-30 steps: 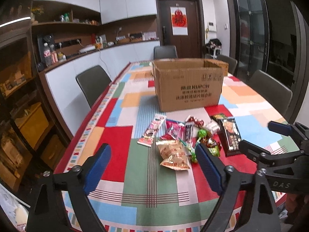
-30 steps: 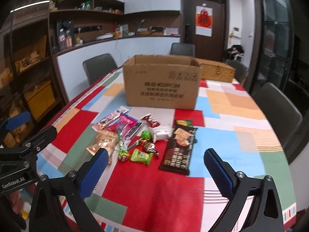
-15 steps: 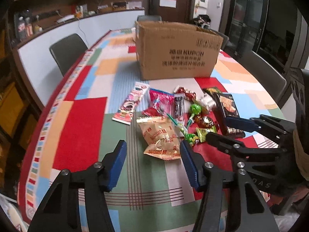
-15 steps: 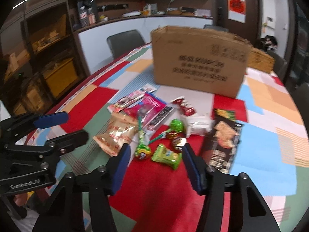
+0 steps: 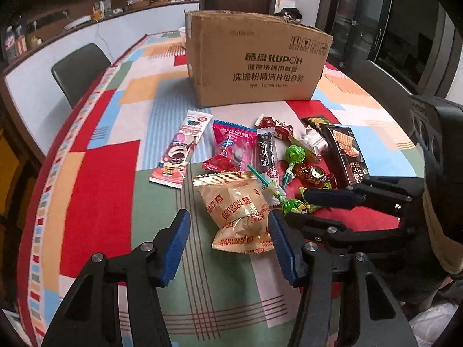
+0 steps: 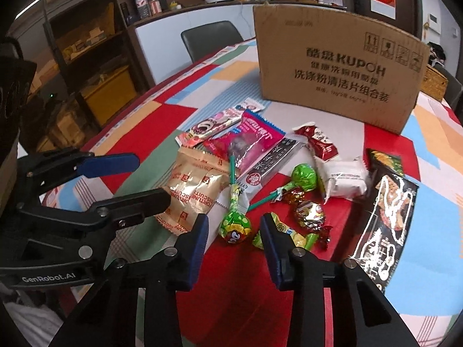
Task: Organize snacks
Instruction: 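Grasp the gold biscuit bag with the left tool while the right tool grasps the green lollipop, then carry the biscuit bag and lollipop into the cardboard box and open both tools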
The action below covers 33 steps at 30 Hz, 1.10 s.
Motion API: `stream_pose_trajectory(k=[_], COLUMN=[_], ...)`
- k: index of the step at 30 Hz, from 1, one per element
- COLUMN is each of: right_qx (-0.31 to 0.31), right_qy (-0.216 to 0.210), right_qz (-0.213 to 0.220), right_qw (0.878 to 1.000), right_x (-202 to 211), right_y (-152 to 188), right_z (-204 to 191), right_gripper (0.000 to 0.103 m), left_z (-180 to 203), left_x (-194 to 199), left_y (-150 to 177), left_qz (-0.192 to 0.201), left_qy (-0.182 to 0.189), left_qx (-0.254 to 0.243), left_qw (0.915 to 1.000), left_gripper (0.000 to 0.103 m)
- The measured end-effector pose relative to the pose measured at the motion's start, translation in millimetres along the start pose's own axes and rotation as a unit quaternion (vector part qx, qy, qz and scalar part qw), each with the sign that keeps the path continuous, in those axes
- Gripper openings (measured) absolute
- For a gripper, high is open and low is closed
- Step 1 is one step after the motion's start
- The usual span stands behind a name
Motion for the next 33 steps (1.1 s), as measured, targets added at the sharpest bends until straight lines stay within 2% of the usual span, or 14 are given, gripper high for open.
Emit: stream_pose_trajectory(k=[5,16,20,28,33], right_qx=[-0.016,-0.024,-0.03,-0.042,-0.044], right_qy=[-0.011,0.008,0.011,0.006,0.008], right_qz=[-0.024,-0.019,-0.017,-0.013,0.006], right_qw=[1.0,0.999,0.999,0.999,0.999], right_x=[-11.6,-16.7,-16.7,-9.5,7.1], right_y=[1.8,-2.2,-3.9,-1.3,-3.3], right_z=[3.7,13.4,15.6,18.7,15.6], right_gripper=[0.03,0.028,0.027,0.027,0.027], left_z=[-0.8,-3.4,-0.6,5.7,7.5], left_x=[-14.4,-31.9,-35.7,-22.8,-4.3], left_y=[-0.5,-3.6,-3.5,-4.5,-10.5], left_qz=[-0.009,-0.01,-0.009,-0.002,0.015], left_qy=[0.02,0.039,0.052,0.037,0.023], left_qx=[0.008,0.023,0.029,0.028,0.024], left_qw=[0.9997,0.9989,0.9982,0.9989,0.9994], left_gripper=[0.054,0.053,0.039,0.037,0.037])
Point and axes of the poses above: each gripper's, at about its wrist camera, not at the fingertips, and x roughly against the way its jaws point, z to its right, y to its underside, the point moved 6 cm from there along -x, roughly the way its jaws point, and after that the axes turned 13 degrees about -x, right-handed, at the moved point
